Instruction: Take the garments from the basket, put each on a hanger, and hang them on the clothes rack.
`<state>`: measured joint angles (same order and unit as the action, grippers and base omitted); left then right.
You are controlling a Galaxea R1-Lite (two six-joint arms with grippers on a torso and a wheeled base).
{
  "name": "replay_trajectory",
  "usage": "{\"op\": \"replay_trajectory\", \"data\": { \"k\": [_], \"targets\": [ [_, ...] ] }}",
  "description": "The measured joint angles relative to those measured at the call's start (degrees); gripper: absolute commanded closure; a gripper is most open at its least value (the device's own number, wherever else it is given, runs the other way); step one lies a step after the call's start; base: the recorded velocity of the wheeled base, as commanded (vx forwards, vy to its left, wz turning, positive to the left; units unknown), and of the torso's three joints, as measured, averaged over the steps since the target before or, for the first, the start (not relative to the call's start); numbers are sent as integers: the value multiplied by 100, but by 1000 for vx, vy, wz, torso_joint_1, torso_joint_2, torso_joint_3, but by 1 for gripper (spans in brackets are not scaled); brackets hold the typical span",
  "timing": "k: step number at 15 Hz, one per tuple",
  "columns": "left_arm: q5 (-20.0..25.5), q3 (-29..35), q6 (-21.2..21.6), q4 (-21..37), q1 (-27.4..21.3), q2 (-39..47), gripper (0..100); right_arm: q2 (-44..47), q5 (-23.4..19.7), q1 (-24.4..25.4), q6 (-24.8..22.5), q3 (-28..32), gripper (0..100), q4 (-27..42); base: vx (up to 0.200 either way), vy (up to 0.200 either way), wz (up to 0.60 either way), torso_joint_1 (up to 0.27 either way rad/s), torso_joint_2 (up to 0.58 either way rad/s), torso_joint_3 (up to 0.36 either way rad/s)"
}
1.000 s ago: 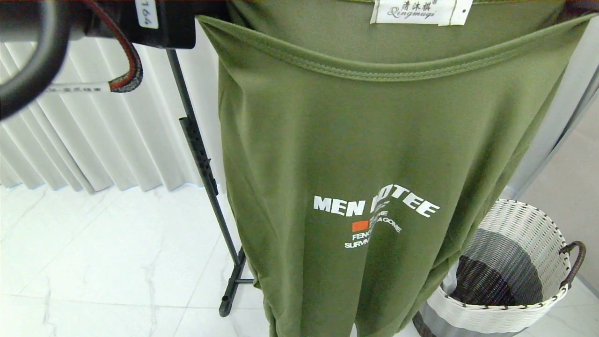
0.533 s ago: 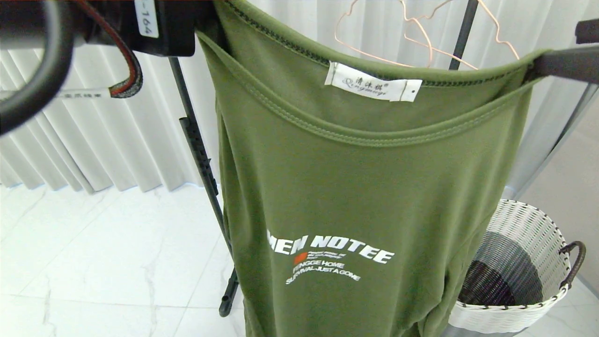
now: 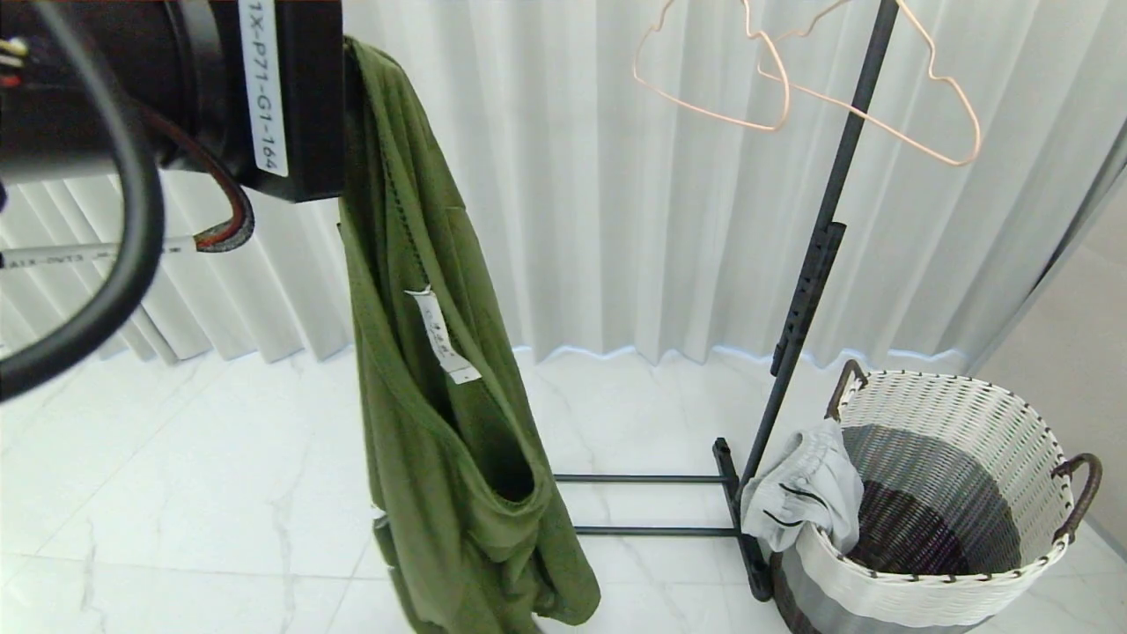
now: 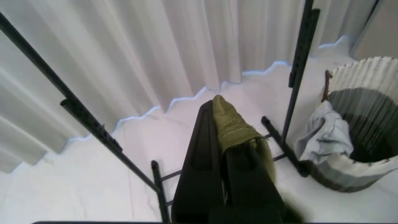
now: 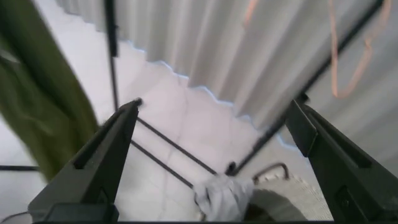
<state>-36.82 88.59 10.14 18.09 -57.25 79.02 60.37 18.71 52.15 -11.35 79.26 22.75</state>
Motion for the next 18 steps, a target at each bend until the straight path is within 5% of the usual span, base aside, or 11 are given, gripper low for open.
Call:
{"op": "replay_trajectory", "data": {
  "k": [2, 6, 8, 18],
  "targets": [
    [0, -182, 193, 0, 4, -132, 100, -76, -20, -688, -4, -101, 0, 319, 0, 0, 0, 0, 0, 0],
    [1, -697, 391, -2, 140, -535, 100, -127, -251, -3134, -113, -416, 0, 937, 0, 0, 0, 0, 0, 0],
    [1, -780, 417, -6, 177, -661, 100, -124, -319, -3981, -499, -661, 0, 1042, 0, 0, 0, 0, 0, 0],
    [1, -822, 524, -9, 367, -800, 100, -146, -994, -4386, -512, -785, 0, 807, 0, 0, 0, 0, 0, 0]
  ]
}}
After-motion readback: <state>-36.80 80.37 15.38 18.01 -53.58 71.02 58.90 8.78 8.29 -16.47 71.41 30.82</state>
